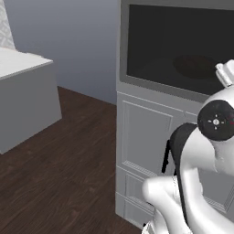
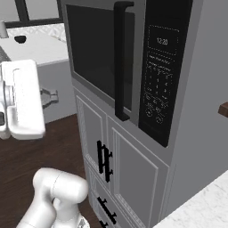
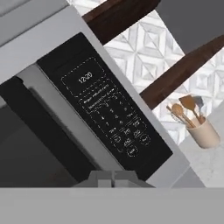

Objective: Pick the lime from the sink and place it in the bowl. Then pick the bowl and place it in the microwave. Then close the microwave door and press the start button.

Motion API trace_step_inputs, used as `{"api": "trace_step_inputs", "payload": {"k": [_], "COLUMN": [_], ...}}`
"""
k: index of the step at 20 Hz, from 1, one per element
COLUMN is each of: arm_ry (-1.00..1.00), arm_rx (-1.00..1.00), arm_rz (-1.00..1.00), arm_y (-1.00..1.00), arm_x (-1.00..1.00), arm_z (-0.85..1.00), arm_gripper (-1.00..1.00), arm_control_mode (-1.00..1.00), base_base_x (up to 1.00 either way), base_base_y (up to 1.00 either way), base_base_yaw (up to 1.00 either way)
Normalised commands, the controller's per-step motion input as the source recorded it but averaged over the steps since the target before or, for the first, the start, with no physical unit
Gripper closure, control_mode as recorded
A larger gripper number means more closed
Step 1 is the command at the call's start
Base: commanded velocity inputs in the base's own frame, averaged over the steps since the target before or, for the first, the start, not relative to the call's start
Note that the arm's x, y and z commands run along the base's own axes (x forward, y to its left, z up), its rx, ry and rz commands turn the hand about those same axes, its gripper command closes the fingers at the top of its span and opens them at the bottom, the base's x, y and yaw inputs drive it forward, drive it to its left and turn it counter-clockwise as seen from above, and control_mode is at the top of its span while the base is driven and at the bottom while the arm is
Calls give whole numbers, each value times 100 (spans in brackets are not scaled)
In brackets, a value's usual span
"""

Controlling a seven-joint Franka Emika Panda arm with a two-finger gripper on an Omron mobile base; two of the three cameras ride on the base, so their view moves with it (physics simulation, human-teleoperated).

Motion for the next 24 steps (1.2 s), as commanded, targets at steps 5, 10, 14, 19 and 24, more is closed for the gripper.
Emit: {"api": "trace_step_inputs", "payload": {"k": [5,10,14,19,24], "arm_ry": [50,7,0,1,7], "arm_rx": [-29,-3,-2,-6,-13], "arm_rz": [21,21,8,0,0], "arm_y": [0,-27,-40,-13,0], "arm_x": [-32,-27,-13,-2,0], "arm_z": [4,-19,-29,-49,-41], "arm_gripper": [100,100,100,100,100], "arm_control_mode": [-100,-100,-100,-100,-100], "base_base_x": [0,0,0,0,0], "base_base_y": [0,0,0,0,0], "base_base_yaw": [0,0,0,0,0]}}
